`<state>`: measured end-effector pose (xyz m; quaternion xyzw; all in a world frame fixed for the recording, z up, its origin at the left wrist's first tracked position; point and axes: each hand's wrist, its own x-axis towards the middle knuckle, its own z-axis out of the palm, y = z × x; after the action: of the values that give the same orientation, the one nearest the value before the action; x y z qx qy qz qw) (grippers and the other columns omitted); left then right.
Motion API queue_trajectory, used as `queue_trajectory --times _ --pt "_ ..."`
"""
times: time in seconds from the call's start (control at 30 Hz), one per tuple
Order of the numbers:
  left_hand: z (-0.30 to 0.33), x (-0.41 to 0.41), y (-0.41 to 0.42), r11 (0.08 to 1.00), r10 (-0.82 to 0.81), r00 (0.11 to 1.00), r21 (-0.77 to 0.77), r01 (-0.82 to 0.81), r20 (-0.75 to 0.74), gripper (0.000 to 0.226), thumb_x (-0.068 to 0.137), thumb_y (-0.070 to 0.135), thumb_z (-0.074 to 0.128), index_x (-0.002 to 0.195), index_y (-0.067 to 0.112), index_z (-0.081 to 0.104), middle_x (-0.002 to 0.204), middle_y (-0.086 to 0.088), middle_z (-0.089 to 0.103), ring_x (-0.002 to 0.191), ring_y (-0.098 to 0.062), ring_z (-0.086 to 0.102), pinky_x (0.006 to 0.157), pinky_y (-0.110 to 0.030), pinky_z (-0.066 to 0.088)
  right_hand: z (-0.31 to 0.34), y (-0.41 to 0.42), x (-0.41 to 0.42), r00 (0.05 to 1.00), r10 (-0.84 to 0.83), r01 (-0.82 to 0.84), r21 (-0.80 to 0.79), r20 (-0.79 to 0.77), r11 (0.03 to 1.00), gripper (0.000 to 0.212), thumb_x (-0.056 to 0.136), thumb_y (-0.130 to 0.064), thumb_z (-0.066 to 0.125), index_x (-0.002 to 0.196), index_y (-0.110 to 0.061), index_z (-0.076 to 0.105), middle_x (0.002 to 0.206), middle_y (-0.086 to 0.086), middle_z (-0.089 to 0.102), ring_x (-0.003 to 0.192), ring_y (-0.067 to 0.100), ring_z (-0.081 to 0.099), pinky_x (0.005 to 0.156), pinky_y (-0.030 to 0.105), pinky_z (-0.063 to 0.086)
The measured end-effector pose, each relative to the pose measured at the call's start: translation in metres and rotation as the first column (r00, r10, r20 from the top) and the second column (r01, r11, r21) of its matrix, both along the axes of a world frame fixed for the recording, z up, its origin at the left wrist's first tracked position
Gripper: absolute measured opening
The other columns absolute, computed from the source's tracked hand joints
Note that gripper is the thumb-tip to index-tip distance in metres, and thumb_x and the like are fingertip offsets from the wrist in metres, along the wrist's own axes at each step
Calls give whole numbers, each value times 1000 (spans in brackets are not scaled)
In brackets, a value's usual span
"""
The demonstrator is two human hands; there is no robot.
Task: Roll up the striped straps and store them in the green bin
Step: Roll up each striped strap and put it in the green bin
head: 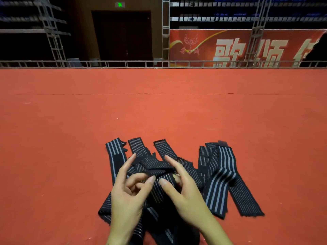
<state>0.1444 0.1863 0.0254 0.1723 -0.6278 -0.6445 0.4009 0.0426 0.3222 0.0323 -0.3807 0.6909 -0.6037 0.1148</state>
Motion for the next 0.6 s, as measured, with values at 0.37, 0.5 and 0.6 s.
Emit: queue_trajectory --times 0.37,0.5,0.6 --pt "-12 25 -16 956 -42 997 -287 58 60 56 93 13 74 138 45 63 114 0 73 111 -24 71 102 -32 54 -16 -11 7 975 -161 169 -44 150 985 57 100 -33 75 148 -49 49 88 2 74 87 6 69 93 22 49" --pt "-4 29 -16 942 -84 994 -320 103 73 69 95 0 73 145 46 58 133 -2 72 123 -22 71 106 -28 53 -14 -11 6 978 -200 206 -114 64 972 37 98 -11 76 126 -35 76 103 -10 79 102 7 74 95 26 57" --pt "3 25 -14 954 -19 997 -298 40 73 69 94 13 76 149 49 55 136 6 73 122 -15 72 104 -31 56 -14 -10 9 973 -223 228 -135 52 964 31 97 -3 75 111 -29 82 109 -13 81 109 10 75 99 30 58"
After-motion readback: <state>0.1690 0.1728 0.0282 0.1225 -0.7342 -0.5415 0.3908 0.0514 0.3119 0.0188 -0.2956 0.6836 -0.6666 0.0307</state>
